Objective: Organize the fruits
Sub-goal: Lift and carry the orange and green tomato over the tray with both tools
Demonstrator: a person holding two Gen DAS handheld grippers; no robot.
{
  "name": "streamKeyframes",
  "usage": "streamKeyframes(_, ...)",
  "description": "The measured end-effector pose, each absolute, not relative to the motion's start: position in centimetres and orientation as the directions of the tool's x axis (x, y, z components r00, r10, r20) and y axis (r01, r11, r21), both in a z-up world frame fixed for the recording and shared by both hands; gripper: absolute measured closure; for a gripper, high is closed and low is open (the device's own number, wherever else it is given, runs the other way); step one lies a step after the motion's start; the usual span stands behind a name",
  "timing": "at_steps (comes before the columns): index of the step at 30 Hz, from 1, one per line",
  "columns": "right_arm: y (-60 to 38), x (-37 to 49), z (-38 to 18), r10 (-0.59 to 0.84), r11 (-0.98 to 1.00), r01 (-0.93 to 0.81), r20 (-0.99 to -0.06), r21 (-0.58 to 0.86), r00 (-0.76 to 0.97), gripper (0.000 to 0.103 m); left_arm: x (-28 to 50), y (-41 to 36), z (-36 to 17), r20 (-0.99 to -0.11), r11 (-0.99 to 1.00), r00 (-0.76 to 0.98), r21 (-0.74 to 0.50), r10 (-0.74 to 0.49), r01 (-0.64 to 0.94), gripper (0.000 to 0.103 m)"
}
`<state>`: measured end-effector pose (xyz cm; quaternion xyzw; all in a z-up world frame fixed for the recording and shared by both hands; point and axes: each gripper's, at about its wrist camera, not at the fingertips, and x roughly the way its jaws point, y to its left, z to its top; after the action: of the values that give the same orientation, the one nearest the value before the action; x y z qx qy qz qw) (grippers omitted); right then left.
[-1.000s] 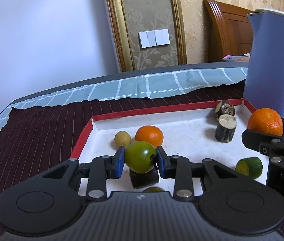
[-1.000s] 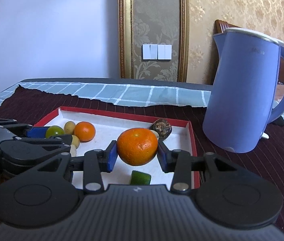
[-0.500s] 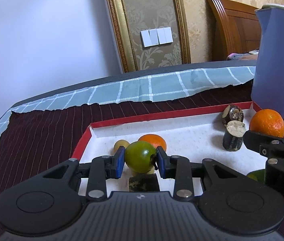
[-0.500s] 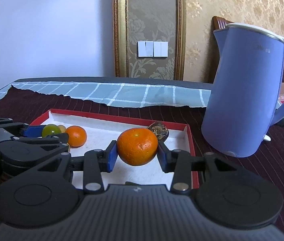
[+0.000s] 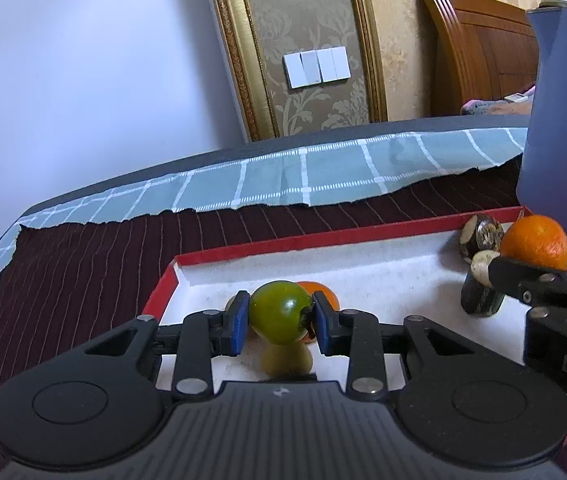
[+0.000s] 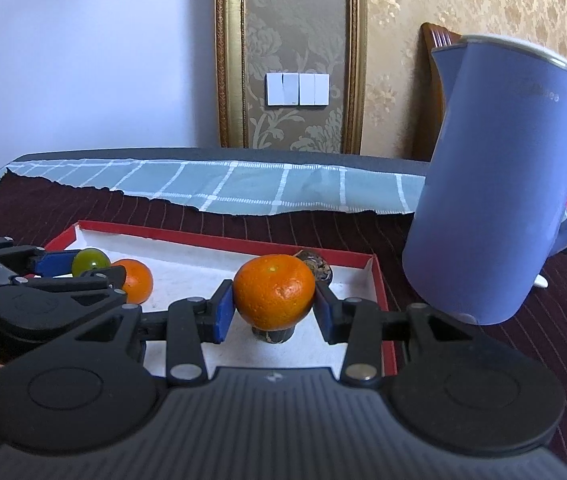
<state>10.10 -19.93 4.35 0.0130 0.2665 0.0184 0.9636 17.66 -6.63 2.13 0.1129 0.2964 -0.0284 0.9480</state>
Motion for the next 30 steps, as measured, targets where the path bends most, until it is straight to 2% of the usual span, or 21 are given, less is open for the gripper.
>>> streamKeyframes(30,-21.7,12.1,3.2,0.014,0.996,0.035,-0.519,0.085,0.855,0.063,18.9,-9.4,2.5,-0.558,0.975,0.83,0.172,-0.02,0.139,0.071)
